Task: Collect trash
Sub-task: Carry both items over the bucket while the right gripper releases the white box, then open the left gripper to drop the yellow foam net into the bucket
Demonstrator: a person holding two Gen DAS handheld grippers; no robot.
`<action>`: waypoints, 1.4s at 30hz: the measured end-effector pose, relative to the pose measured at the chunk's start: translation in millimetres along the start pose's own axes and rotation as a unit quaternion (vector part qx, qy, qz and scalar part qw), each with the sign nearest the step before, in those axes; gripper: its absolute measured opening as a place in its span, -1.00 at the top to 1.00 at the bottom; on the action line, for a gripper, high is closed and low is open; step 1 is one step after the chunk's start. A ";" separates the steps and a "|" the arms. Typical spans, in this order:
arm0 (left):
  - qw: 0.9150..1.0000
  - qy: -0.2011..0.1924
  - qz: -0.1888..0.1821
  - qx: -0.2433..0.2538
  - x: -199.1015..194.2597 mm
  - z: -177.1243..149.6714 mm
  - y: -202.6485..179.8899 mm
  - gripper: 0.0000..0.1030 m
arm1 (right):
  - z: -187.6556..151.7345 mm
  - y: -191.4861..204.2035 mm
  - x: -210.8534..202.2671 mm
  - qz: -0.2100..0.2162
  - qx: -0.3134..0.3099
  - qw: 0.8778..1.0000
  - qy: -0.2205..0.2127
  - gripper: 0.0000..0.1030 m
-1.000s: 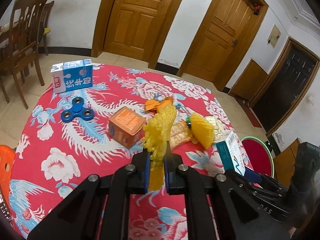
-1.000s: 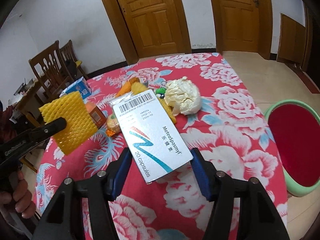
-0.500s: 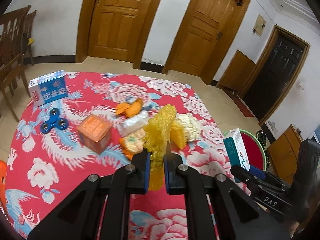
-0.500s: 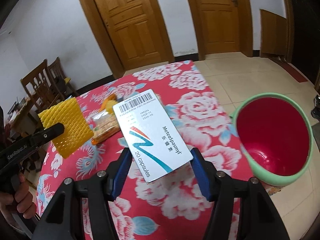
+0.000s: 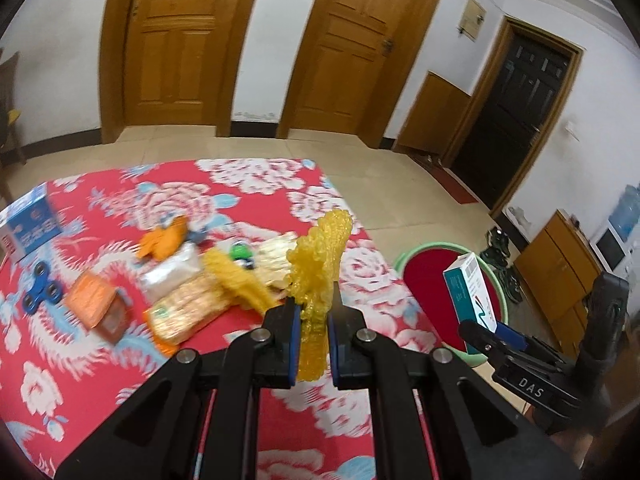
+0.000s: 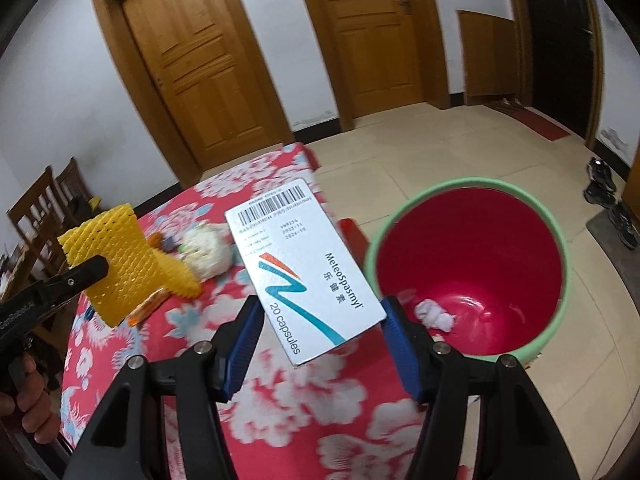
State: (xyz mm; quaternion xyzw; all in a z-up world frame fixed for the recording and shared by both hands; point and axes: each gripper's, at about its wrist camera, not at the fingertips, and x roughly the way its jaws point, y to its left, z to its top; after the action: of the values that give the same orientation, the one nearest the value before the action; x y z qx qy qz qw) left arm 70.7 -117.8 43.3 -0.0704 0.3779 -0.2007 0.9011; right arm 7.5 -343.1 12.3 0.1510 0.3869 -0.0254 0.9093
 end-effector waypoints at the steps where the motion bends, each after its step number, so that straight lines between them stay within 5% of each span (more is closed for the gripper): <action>1: 1.000 0.001 -0.003 0.004 2.8 1.3 -4.9 0.81 | 0.7 -5.1 -0.1 -0.004 0.004 1.000 -0.001 -0.22; 18: 0.995 0.054 -0.044 0.066 76.7 7.4 -81.5 0.81 | 4.0 -97.3 14.9 -0.066 0.084 0.994 0.005 -0.24; 38: 0.979 0.111 -0.105 0.136 142.0 -7.3 -154.7 0.80 | 7.6 -142.0 11.4 -0.091 0.119 0.989 -0.006 -0.25; 40: 0.977 0.120 -0.106 0.144 147.6 -8.8 -161.1 0.72 | 7.0 -144.8 10.8 -0.091 0.124 0.988 -0.006 -0.27; 42: 0.976 0.127 -0.105 0.146 151.8 -10.6 -165.3 0.32 | 5.7 -148.8 10.6 -0.092 0.128 0.987 -0.005 -0.31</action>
State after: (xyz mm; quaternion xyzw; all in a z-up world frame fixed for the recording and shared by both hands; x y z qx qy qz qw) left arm 108.4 -330.8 -17.3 0.0483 0.4466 -0.3544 0.8202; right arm -5.3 -485.8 -29.4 0.2301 0.3879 -0.1592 0.8782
